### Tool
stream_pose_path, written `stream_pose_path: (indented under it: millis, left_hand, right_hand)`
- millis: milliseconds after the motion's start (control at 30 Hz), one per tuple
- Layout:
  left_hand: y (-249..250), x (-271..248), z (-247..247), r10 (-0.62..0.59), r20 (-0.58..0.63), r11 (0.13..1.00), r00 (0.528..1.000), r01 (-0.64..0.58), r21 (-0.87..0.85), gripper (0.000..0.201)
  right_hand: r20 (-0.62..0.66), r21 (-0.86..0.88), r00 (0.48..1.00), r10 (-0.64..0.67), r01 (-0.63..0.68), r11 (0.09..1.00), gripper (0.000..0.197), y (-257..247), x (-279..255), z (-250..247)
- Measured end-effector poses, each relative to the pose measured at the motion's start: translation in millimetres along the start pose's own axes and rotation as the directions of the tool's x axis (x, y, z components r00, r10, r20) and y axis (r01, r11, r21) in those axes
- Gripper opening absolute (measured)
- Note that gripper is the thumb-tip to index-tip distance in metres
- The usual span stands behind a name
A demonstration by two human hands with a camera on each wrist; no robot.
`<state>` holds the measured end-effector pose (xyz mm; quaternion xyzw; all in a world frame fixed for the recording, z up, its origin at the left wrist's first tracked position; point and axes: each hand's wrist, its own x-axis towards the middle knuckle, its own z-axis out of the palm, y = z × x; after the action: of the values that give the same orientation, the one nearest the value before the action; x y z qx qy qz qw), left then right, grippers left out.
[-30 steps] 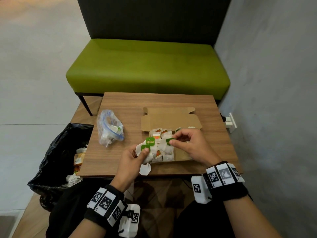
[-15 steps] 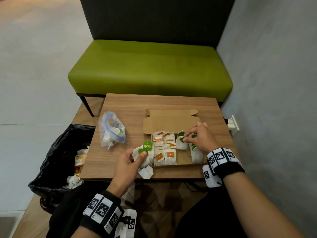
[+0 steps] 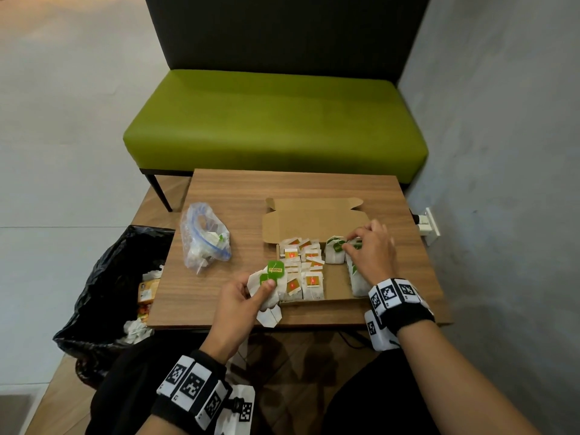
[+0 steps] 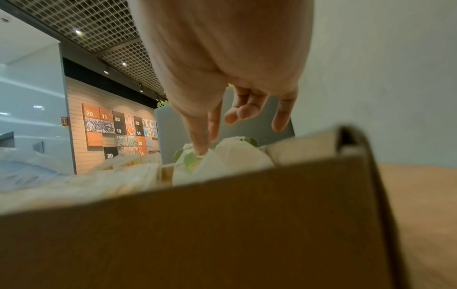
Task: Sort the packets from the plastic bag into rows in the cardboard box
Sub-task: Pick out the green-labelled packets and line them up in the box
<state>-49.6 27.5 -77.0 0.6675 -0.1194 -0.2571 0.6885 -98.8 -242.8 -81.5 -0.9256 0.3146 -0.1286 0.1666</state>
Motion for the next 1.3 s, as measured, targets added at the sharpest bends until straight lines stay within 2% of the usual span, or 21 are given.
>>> stream_pose_path:
  millis: [67,133,233,333,467,567,767,1000,1067,1200,1300]
  left_hand:
    - [1.3,-0.3,2.3,-0.003,0.004,1.000,1.000,0.003,-0.029,0.017]
    - [2.4,-0.9,5.2,0.002,0.004,0.999,1.000,-0.002,-0.050,0.016]
    - [4.2,-1.2,8.8,0.012,0.014,0.999,1.000,-0.011,-0.053,0.015]
    - [4.2,-2.2,9.8,0.024,0.046,1.000,0.999,-0.025,0.005,0.014]
    - [5.7,-6.1,10.2,0.004,0.115,0.999,0.993,-0.007,0.032,0.015]
    - [6.5,-8.3,8.2,-0.007,0.138,0.998,0.990,-0.001,0.062,0.016]
    - [5.8,-6.2,4.4,0.003,0.017,0.989,1.000,-0.006,0.147,0.012]
    - [8.8,-7.6,-3.3,0.000,-0.013,0.984,1.000,0.002,0.178,0.007]
    - [10.3,-7.4,-3.6,0.018,-0.026,0.980,0.999,-0.012,0.199,0.006]
    - [11.7,-6.5,-4.4,0.016,-0.039,0.982,0.999,-0.008,0.188,0.006]
    - [12.1,-5.6,-5.2,0.006,-0.049,0.986,0.999,0.002,0.166,0.012]
  right_hand:
    - [-0.065,0.080,0.998,-0.015,0.020,0.997,0.018,-6.8,-5.2,-8.0]
    - [-0.055,0.266,0.996,-0.064,0.076,0.961,0.017,-22.0,-17.8,-20.2]
    - [0.156,0.573,0.971,-0.183,0.062,0.817,0.017,-51.8,-43.8,-33.7]
    - [0.307,0.650,0.920,-0.244,-0.015,0.760,0.027,-68.0,-57.5,-28.2]
    - [0.377,0.617,0.879,-0.290,-0.005,0.787,0.015,-74.9,-59.3,-19.2]
    - [0.368,0.642,0.885,-0.286,-0.020,0.766,0.007,-74.1,-57.1,-20.2]
    - [0.295,0.629,0.924,-0.244,0.004,0.777,0.009,-63.3,-47.7,-39.0]
    - [0.181,0.266,0.976,-0.117,0.066,0.962,0.015,-27.9,-11.2,-50.8]
    - [0.228,0.189,0.965,-0.129,0.086,0.978,0.016,-20.0,-2.5,-49.3]
    - [0.413,0.159,0.903,-0.120,0.058,0.986,0.017,-11.8,5.9,-42.3]
    - [0.394,0.058,0.911,-0.126,0.112,0.992,0.017,-11.0,7.9,-30.1]
